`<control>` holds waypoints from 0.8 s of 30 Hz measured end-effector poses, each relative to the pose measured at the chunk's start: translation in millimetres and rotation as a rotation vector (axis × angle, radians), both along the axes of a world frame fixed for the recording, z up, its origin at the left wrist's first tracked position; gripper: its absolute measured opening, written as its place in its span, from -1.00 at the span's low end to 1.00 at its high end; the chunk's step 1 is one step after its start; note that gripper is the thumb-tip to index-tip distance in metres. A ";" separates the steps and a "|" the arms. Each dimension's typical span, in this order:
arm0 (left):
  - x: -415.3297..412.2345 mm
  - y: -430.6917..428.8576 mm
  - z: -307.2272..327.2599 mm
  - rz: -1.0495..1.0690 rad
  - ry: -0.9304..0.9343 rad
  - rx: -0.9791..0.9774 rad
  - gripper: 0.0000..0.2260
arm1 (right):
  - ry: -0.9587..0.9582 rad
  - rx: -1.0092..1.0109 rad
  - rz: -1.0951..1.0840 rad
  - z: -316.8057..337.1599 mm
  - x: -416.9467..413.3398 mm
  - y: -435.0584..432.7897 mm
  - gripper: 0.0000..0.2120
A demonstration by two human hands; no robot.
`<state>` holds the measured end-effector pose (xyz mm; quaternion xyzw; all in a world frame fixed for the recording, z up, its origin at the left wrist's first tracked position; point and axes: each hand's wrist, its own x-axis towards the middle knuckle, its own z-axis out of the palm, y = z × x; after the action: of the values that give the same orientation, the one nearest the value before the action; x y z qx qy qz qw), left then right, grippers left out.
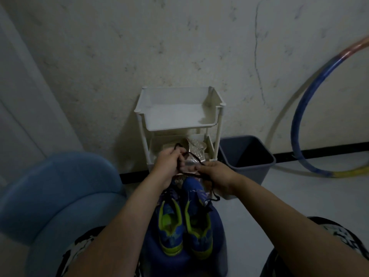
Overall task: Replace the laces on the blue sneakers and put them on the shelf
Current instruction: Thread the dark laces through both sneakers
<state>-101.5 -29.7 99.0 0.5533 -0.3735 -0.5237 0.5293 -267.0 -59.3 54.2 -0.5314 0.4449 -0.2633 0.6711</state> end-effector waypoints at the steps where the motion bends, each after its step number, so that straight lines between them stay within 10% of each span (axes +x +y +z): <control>1: 5.3 -1.5 4.4 0.022 0.008 0.012 -0.80 | 0.039 -0.026 -0.057 0.5 -0.7 -4.2 -0.83; 12: 63.5 -14.3 17.2 -0.009 -1.222 -0.041 -0.79 | 0.724 -0.370 -0.151 5.5 -18.6 -14.1 -0.75; 18: 66.1 -13.9 5.8 -0.230 -1.240 0.094 -0.50 | 0.330 -0.036 -0.103 15.1 -16.2 0.9 -0.80; 24: 8.5 0.1 7.1 -0.486 -0.865 -0.144 -0.94 | 0.022 0.109 -0.086 21.1 -1.5 -4.5 -0.88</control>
<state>-93.0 -29.6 106.1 0.5789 -0.7120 -0.3271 0.2255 -268.5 -63.8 75.4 -0.4771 0.4886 -0.2614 0.6822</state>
